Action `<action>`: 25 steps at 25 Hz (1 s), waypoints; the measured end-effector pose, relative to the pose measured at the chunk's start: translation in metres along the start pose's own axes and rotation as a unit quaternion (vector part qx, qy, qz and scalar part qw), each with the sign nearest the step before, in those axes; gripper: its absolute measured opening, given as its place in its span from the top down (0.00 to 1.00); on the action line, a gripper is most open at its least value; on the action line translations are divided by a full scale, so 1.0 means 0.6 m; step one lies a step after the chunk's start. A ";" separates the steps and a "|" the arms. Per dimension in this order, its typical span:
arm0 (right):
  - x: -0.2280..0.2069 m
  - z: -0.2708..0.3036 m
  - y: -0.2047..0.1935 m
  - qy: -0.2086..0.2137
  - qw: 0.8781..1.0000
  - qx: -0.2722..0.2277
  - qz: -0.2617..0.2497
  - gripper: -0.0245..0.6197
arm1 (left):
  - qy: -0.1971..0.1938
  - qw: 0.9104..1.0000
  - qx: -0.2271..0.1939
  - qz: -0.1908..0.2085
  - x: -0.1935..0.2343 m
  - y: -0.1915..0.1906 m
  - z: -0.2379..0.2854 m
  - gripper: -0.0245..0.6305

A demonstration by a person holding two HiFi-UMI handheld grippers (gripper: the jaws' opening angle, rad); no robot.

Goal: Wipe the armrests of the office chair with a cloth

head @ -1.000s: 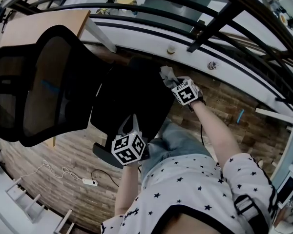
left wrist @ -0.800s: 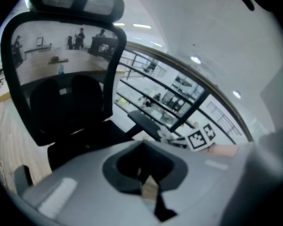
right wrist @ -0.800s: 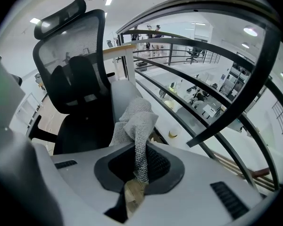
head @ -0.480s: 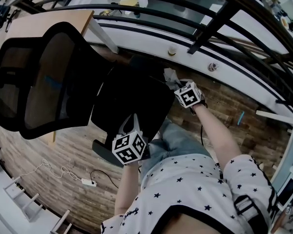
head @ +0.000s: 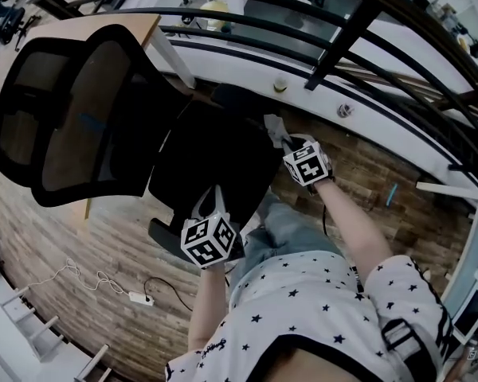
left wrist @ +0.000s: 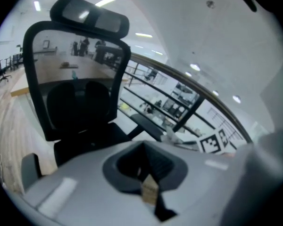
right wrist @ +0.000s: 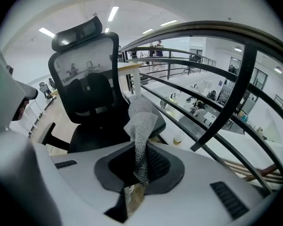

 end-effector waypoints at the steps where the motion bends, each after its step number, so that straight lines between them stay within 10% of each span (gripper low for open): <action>1: 0.008 -0.007 -0.001 0.002 1.000 -0.004 0.000 0.90 | 0.001 1.000 -0.002 -0.001 0.002 -0.003 -0.007 0.96; 25: 0.208 -0.224 -0.026 0.075 0.991 -0.106 -0.026 0.90 | 0.040 0.997 -0.056 -0.040 0.010 -0.131 -0.216 0.96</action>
Point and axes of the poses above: the fingertips, and each gripper's own axes: z forward along the fingers, x to its left, y out of its top, the point moved 3 cm from there along -z, backward along the fingers, and after that the axes turned 6 degrees about -x, right-handed, at the moved point
